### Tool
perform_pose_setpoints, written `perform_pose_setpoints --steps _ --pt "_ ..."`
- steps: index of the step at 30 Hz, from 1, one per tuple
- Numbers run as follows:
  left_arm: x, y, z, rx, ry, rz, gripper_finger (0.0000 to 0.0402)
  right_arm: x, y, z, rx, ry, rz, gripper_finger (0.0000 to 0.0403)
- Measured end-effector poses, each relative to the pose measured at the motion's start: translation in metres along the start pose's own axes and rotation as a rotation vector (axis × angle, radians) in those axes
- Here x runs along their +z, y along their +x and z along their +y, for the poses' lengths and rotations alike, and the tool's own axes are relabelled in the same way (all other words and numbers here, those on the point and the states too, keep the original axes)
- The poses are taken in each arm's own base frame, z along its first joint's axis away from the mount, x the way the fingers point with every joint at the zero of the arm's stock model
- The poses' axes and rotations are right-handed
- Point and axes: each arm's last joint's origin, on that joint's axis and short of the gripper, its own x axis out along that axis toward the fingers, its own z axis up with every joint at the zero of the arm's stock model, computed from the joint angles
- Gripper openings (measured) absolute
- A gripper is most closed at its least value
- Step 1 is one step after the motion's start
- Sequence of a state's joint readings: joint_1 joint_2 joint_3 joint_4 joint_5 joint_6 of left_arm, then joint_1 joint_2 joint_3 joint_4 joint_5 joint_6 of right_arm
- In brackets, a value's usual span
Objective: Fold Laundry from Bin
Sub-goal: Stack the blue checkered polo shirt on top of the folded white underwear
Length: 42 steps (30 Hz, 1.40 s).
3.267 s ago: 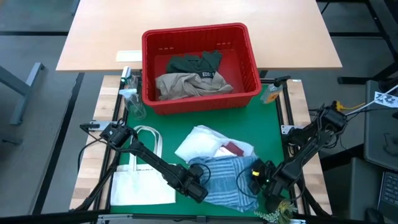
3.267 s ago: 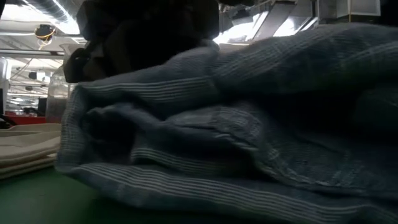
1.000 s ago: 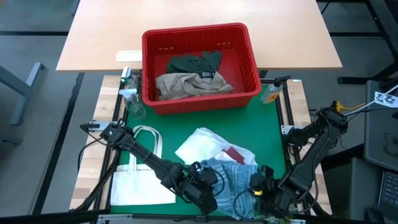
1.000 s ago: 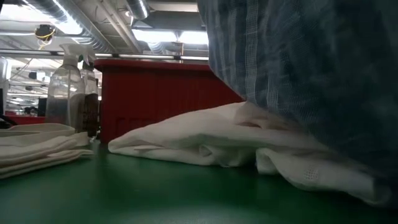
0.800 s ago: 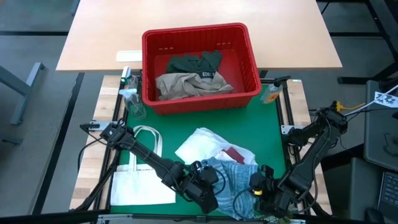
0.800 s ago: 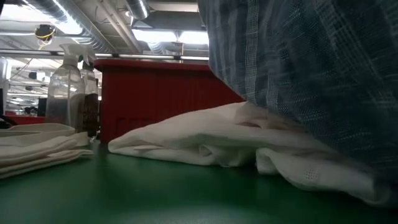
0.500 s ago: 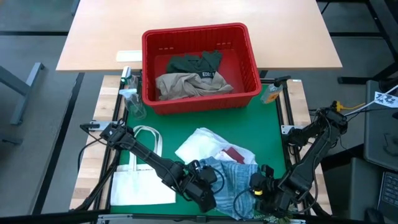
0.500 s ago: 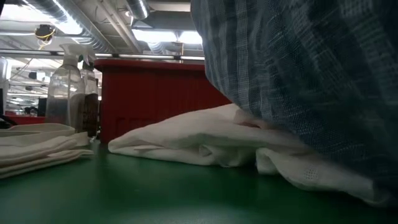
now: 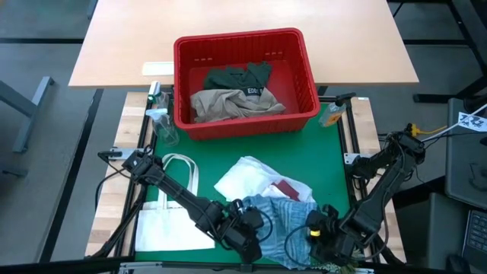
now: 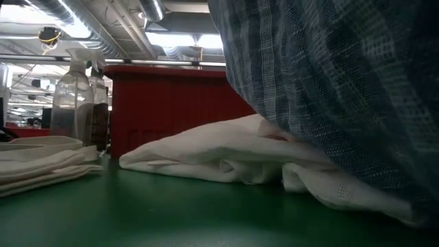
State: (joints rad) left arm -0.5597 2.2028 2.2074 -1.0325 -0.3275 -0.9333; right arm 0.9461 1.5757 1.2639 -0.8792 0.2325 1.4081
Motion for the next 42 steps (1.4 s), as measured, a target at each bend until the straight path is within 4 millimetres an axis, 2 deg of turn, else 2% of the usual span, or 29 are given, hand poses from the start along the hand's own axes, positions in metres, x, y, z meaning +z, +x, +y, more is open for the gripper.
perform_pose_setpoints --steps 8,12,17,25,42 --pt "-0.005 -0.002 -0.004 -0.007 0.011 0.003 0.0000 -0.004 0.012 0.003 -0.021 0.153 0.018 0.0158" --pt "-0.008 -0.003 -0.006 -0.010 0.019 0.007 0.0000 -0.005 0.023 0.008 -0.020 0.178 0.015 0.0159" --pt "-0.012 -0.005 -0.007 -0.005 0.051 0.013 0.0000 -0.001 0.026 0.010 -0.002 0.212 0.011 0.0159" --pt "-0.015 -0.006 -0.009 -0.003 0.065 0.009 0.0000 -0.009 0.025 0.006 -0.051 0.154 0.098 0.0159" --pt "-0.019 -0.006 -0.013 -0.002 0.064 -0.011 0.0000 -0.011 0.024 0.000 -0.105 0.073 0.099 0.0159"
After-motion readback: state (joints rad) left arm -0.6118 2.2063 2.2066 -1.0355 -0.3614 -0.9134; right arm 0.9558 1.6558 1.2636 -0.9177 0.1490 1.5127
